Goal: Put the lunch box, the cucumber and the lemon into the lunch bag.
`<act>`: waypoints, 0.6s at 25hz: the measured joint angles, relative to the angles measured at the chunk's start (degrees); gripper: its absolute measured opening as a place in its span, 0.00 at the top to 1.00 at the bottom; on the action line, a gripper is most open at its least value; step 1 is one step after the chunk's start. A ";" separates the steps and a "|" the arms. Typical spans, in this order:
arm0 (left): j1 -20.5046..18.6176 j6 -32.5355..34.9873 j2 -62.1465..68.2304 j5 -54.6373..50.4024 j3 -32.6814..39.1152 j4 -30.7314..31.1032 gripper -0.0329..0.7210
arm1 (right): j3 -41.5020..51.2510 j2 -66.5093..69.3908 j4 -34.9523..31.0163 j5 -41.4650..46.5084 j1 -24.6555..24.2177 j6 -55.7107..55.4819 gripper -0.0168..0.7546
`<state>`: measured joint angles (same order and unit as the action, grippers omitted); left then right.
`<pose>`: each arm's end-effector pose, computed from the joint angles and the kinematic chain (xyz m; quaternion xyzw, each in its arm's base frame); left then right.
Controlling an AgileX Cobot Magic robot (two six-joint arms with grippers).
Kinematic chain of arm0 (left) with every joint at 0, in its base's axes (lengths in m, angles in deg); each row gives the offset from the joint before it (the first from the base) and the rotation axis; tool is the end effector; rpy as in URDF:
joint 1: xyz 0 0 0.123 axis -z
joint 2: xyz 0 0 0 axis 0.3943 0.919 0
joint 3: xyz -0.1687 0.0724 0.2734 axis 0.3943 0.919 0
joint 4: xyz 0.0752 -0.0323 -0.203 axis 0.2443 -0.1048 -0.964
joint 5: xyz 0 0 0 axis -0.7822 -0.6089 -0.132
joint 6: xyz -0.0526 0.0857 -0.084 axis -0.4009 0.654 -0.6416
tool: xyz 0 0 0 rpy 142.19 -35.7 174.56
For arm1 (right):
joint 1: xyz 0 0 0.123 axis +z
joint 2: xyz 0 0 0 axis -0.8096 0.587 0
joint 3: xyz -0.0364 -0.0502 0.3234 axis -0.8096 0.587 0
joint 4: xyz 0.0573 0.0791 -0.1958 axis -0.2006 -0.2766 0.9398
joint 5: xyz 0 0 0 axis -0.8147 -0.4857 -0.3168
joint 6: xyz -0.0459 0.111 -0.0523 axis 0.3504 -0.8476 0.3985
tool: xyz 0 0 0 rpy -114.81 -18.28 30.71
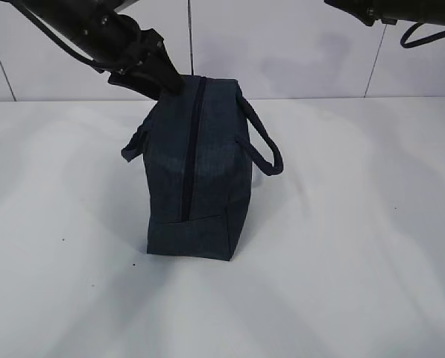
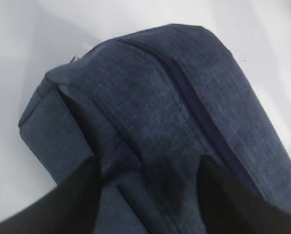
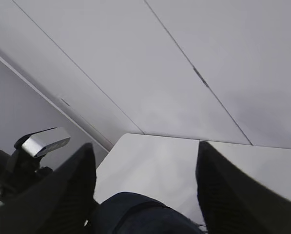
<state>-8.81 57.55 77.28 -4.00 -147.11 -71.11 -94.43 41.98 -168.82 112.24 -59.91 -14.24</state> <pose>0.4530 -0.1988 0.2746 0.2478 0.8941 -0.3245 0.1840 0.4713 0.0575 0.3594 -0.0790 0.7125 0.4598 0.5242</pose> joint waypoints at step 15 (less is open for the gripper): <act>-0.57 0.00 -10.22 1.04 0.00 0.75 0.44 | -16.54 -6.25 25.39 -0.41 0.00 -18.83 0.38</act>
<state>-9.38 57.55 67.06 -2.96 -147.11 -70.36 -110.97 35.74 -143.43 111.82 -59.91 -33.07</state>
